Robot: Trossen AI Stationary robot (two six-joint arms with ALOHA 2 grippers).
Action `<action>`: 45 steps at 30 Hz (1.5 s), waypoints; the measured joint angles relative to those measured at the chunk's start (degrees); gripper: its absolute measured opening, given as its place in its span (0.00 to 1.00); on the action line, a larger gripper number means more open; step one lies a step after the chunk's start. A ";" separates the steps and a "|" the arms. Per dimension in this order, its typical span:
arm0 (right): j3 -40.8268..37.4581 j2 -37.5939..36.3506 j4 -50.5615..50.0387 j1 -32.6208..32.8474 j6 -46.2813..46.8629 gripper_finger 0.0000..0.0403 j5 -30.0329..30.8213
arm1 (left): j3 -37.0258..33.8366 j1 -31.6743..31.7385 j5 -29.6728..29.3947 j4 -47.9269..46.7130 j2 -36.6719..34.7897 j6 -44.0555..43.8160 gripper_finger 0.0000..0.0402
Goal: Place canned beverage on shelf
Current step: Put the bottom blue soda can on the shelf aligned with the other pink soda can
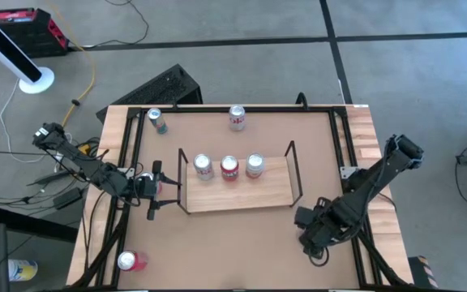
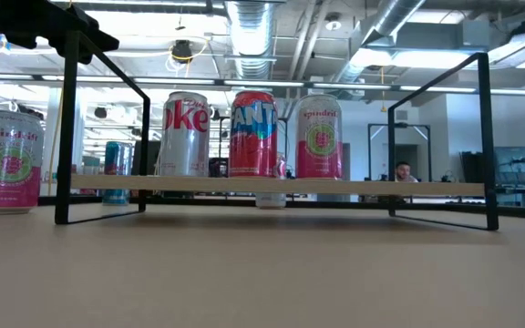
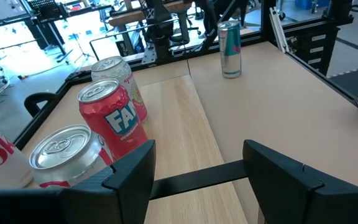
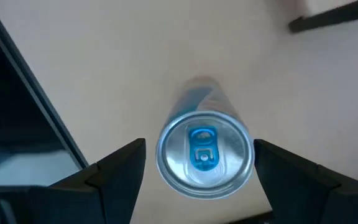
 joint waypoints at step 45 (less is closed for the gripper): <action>7.55 1.58 0.42 -5.25 -9.18 0.65 3.07 | 0.00 0.01 0.00 0.00 -0.02 -0.02 0.57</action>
